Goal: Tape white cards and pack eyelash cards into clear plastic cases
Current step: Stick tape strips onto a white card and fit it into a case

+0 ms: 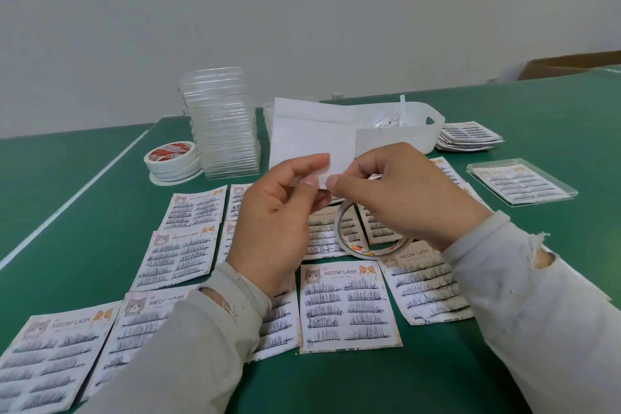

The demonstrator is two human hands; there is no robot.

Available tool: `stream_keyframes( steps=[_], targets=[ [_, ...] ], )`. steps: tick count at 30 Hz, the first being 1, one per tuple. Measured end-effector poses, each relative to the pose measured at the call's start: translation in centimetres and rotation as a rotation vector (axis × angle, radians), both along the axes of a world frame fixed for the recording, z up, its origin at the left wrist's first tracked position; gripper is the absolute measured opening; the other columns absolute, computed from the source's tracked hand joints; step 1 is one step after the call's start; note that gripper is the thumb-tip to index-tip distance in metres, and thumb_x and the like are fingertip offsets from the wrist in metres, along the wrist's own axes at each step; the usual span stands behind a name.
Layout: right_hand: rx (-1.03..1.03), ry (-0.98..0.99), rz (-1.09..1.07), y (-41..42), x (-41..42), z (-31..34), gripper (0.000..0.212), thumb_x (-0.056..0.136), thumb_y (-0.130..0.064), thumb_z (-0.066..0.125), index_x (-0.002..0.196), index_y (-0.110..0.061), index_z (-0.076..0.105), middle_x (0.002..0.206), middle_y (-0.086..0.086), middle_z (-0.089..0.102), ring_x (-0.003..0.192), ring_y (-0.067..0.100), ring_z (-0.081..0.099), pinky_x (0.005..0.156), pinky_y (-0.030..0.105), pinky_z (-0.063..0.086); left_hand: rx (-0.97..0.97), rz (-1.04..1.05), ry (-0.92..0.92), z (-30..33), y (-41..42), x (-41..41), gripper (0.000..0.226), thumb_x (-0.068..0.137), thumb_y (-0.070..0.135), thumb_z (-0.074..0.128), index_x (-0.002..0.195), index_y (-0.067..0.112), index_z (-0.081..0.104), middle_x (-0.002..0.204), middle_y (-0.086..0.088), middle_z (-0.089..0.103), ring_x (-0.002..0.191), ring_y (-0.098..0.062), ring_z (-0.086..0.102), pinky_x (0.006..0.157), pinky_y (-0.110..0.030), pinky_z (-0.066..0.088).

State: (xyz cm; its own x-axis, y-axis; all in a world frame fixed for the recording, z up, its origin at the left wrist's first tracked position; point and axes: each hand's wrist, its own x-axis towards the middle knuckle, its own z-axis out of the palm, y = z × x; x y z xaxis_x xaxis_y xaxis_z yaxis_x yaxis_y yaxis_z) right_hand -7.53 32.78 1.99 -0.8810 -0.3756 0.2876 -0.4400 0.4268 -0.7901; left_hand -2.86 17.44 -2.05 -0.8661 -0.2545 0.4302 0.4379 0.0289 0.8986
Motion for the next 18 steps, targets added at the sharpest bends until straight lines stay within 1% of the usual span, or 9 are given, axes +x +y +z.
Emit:
stream_keyframes(
  steps=[1, 3, 4, 6, 9, 11, 14, 18],
  targets=[
    [0.005, -0.024, 0.021, 0.05, 0.04, 0.12, 0.028, 0.087, -0.038, 0.075, 0.07, -0.016, 0.076, 0.046, -0.011, 0.049, 0.039, 0.003, 0.037, 0.04, 0.012, 0.032, 0.005, 0.022, 0.005, 0.14, -0.21, -0.01, 0.041, 0.102, 0.002, 0.053, 0.101, 0.035, 0.077, 0.087, 0.002, 0.077, 0.089, -0.017, 0.075, 0.085, -0.028, 0.06],
    [0.016, -0.045, 0.031, 0.21, 0.13, 0.3, 0.027, 0.088, -0.036, 0.074, 0.071, -0.015, 0.077, 0.041, -0.011, 0.043, 0.035, 0.004, 0.034, 0.038, 0.011, 0.03, 0.033, 0.057, 0.021, 0.36, -0.54, 0.0, 0.04, 0.103, 0.002, 0.051, 0.104, 0.034, 0.075, 0.087, -0.001, 0.077, 0.088, -0.018, 0.075, 0.083, -0.026, 0.059],
    [0.02, -0.034, 0.021, 0.31, 0.13, 0.38, 0.028, 0.088, -0.035, 0.075, 0.071, -0.012, 0.077, 0.038, -0.012, 0.04, 0.033, 0.005, 0.033, 0.037, 0.01, 0.028, 0.049, 0.068, 0.025, 0.4, -0.64, -0.01, 0.04, 0.104, 0.003, 0.05, 0.105, 0.035, 0.075, 0.09, -0.003, 0.077, 0.089, -0.019, 0.076, 0.083, -0.026, 0.06],
    [0.009, -0.003, 0.002, 0.5, 0.14, 0.5, 0.029, 0.088, -0.033, 0.075, 0.071, -0.009, 0.076, 0.037, -0.012, 0.04, 0.032, 0.005, 0.033, 0.037, 0.01, 0.027, 0.066, 0.077, 0.029, 0.35, -0.62, -0.03, 0.042, 0.104, 0.002, 0.05, 0.106, 0.036, 0.075, 0.092, -0.006, 0.077, 0.09, -0.021, 0.075, 0.083, -0.027, 0.06],
    [0.002, 0.01, 0.003, 0.44, 0.27, 0.62, 0.028, 0.087, -0.032, 0.074, 0.071, -0.009, 0.075, 0.042, -0.011, 0.044, 0.035, 0.004, 0.035, 0.038, 0.01, 0.028, 0.051, 0.08, 0.039, 0.24, -0.55, -0.02, 0.045, 0.104, 0.004, 0.05, 0.107, 0.04, 0.075, 0.091, -0.007, 0.076, 0.092, -0.026, 0.075, 0.083, -0.028, 0.06],
    [0.004, 0.015, -0.003, 0.35, 0.34, 0.58, 0.029, 0.086, -0.033, 0.075, 0.07, -0.009, 0.073, 0.042, -0.012, 0.045, 0.036, 0.003, 0.038, 0.039, 0.01, 0.03, 0.038, 0.076, 0.044, 0.18, -0.6, -0.03, 0.043, 0.103, 0.007, 0.051, 0.107, 0.042, 0.075, 0.086, -0.005, 0.076, 0.091, -0.025, 0.075, 0.084, -0.029, 0.06],
    [-0.006, 0.018, -0.029, 0.29, 0.35, 0.54, 0.035, 0.085, -0.038, 0.077, 0.066, -0.009, 0.07, 0.04, -0.013, 0.045, 0.036, 0.003, 0.039, 0.04, 0.01, 0.031, 0.025, 0.074, 0.043, 0.16, -0.68, 0.03, 0.035, 0.096, 0.017, 0.056, 0.108, 0.043, 0.075, 0.079, -0.003, 0.075, 0.085, -0.02, 0.075, 0.082, -0.03, 0.061],
    [-0.012, 0.02, -0.047, 0.13, 0.35, 0.52, 0.036, 0.085, -0.038, 0.077, 0.064, -0.01, 0.068, 0.04, -0.013, 0.047, 0.037, 0.002, 0.043, 0.041, 0.01, 0.033, -0.031, 0.125, 0.048, 0.02, -0.7, 0.12, 0.033, 0.086, 0.021, 0.07, 0.11, 0.045, 0.074, 0.08, -0.005, 0.078, 0.081, -0.022, 0.077, 0.081, -0.033, 0.062]
  ],
)
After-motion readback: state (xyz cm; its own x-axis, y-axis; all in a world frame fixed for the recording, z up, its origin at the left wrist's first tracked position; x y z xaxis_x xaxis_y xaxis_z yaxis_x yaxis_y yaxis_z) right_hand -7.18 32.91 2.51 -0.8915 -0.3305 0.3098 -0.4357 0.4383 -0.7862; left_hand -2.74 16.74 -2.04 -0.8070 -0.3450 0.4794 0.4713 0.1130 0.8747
